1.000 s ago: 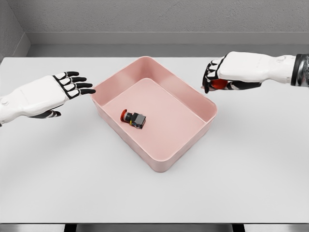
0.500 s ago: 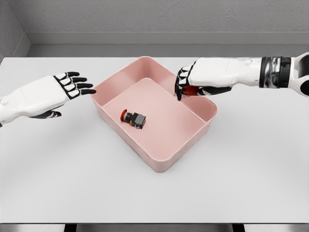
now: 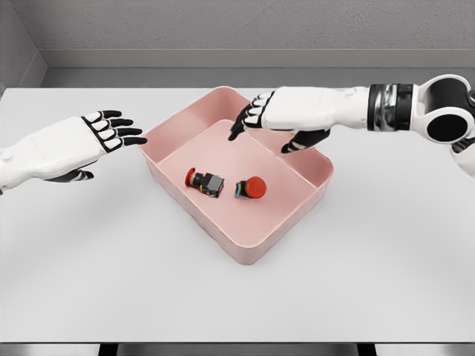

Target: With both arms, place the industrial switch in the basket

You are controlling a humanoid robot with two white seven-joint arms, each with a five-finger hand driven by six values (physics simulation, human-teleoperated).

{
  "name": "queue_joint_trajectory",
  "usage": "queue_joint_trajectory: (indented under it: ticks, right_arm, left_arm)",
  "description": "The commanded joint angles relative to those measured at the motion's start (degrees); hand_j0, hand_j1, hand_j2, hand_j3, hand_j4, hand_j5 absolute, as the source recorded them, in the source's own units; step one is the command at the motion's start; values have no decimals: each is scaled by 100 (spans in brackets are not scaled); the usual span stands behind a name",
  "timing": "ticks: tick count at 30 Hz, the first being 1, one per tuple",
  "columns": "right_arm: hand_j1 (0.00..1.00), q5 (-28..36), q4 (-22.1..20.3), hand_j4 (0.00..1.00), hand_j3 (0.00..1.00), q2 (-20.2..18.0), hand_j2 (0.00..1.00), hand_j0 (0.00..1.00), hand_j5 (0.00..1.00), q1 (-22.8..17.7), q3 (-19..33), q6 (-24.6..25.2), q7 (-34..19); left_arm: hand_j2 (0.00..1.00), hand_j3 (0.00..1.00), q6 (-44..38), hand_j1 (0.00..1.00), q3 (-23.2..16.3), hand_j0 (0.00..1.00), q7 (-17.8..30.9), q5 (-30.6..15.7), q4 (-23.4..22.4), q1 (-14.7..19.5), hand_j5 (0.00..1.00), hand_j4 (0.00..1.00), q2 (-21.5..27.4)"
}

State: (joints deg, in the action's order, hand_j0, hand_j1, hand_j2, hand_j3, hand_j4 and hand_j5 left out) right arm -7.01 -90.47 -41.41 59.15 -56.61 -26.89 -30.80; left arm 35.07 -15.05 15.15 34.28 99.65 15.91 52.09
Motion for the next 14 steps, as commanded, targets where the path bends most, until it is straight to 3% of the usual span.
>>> queue_joint_trajectory:
  ticks: [1, 3, 8, 14]
  right_arm:
    - [100, 24, 12, 100, 100, -25, 100, 100, 100, 0, 27, 35, 4]
    - [100, 24, 12, 100, 100, -191, 100, 100, 100, 26, 80, 9, 13]
    - [100, 296, 12, 100, 100, -1167, 100, 100, 100, -132, 431, -27, 48]
    - [100, 314, 135, 100, 100, -1651, 100, 100, 100, -632, 897, -27, 65]
  left_arm:
    - [100, 100, -7, 100, 2, 100, -3, -35, -7, 0, 100, 100, 3]
    - [100, 100, -7, 100, 2, 100, -3, -26, -7, 0, 100, 100, 3]
    - [100, 100, -7, 100, -7, 100, -3, -26, -7, 0, 100, 100, 3]
    - [100, 100, -7, 100, -16, 100, -3, -18, -42, 9, 100, 100, -15]
